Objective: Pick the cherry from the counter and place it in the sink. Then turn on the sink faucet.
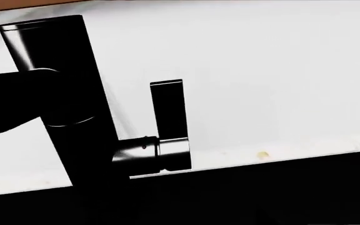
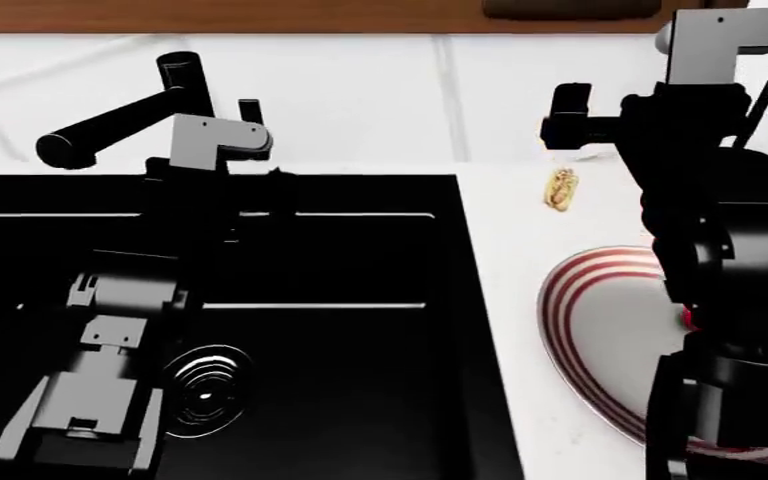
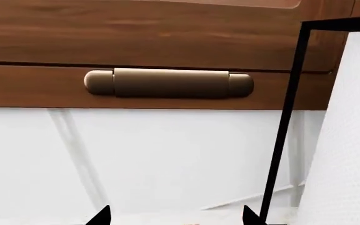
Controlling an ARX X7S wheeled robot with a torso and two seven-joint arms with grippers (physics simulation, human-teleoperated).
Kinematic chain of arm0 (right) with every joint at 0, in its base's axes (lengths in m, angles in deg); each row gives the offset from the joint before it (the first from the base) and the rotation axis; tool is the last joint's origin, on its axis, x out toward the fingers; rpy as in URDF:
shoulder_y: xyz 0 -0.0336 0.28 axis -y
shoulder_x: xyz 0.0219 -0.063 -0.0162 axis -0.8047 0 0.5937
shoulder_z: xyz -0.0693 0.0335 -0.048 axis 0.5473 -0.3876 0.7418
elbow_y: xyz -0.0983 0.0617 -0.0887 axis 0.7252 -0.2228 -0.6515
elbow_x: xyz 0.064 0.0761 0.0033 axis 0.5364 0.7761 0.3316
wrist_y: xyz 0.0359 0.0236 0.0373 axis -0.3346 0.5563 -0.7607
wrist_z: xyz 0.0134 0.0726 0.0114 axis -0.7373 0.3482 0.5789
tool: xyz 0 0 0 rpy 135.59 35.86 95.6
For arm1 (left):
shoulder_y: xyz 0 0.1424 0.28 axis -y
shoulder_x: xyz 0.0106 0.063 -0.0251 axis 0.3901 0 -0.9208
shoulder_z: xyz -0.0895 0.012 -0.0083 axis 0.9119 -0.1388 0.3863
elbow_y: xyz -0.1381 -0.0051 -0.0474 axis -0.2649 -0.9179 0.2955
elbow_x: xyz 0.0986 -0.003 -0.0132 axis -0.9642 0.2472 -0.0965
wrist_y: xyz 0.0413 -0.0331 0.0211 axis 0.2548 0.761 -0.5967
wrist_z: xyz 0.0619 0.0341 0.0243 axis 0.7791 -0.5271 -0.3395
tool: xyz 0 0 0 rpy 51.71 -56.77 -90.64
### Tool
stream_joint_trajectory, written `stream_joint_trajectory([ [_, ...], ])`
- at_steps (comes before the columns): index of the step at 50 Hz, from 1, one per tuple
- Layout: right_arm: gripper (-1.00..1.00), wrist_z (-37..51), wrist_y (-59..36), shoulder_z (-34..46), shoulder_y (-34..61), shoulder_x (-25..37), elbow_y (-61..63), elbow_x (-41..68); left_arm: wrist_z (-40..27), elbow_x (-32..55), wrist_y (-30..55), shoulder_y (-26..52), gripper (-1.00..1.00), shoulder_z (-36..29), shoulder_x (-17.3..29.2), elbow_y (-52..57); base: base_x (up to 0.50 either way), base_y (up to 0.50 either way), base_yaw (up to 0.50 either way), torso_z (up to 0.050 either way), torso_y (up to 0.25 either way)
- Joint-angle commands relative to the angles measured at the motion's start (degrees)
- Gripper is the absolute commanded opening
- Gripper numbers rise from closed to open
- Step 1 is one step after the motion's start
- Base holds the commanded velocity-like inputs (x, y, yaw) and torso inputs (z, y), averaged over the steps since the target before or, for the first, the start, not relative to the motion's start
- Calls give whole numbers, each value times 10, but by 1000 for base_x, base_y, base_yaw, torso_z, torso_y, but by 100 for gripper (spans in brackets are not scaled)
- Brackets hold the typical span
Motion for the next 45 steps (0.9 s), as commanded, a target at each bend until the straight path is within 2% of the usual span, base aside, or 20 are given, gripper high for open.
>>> stream_joint_trajectory([
  [1,100,1,-9,0,-3,6,12,3,-6,9,10,-6,100,8,2,-3,500,-43,0,0,0],
  [9,100,-4,-23,14,-2,11,16,3,-36,19,27,-12,100,31,8,10,285,-9,0,0,1],
  [13,100,-1,-48,15,-4,19,28,2,-52,32,64,-41,100,44,14,70,0,0,0,0,0],
  [19,100,-3,-151,15,-17,36,111,16,-57,46,103,-64,100,51,24,132,0,0,0,0,0],
  [29,100,-18,-328,-1,-7,91,231,61,-51,49,98,-54,100,52,28,118,0,0,0,0,0],
  [33,100,255,-329,-3,9,193,197,405,-51,49,95,-50,100,52,30,116,0,0,0,0,0],
  [36,100,378,-328,20,24,242,174,598,-51,48,93,-47,100,52,31,112,0,0,0,0,0],
  [40,100,473,-326,42,41,289,150,729,-50,48,90,-45,100,50,31,110,0,0,0,0,0],
  [45,100,550,-321,85,55,343,137,859,-50,48,87,-43,100,49,32,107,0,0,0,0,0],
])
